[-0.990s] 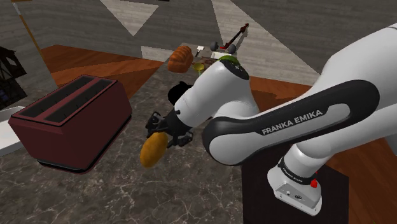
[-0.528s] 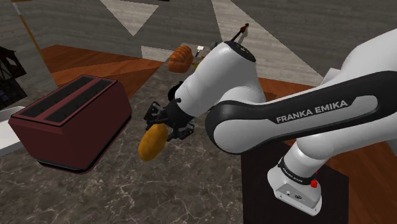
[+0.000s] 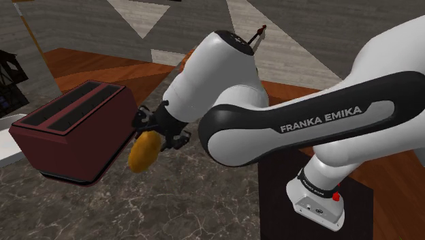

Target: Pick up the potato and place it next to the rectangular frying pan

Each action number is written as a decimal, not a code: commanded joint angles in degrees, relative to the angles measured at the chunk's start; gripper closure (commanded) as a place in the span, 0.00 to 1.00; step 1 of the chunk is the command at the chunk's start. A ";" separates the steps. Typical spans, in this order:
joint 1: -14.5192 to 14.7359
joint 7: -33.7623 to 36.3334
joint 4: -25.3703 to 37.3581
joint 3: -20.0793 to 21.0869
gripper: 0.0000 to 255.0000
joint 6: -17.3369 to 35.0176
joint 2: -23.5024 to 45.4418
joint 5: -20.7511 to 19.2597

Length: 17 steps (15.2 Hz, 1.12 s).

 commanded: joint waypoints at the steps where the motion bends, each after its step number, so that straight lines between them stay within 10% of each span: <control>1: -6.96 3.55 4.30 7.28 1.00 0.37 2.12 -3.03; 9: -38.37 10.04 24.86 37.23 1.00 -4.58 -1.62 -4.83; 17: -58.67 14.13 51.97 50.85 1.00 -15.31 -15.88 -0.40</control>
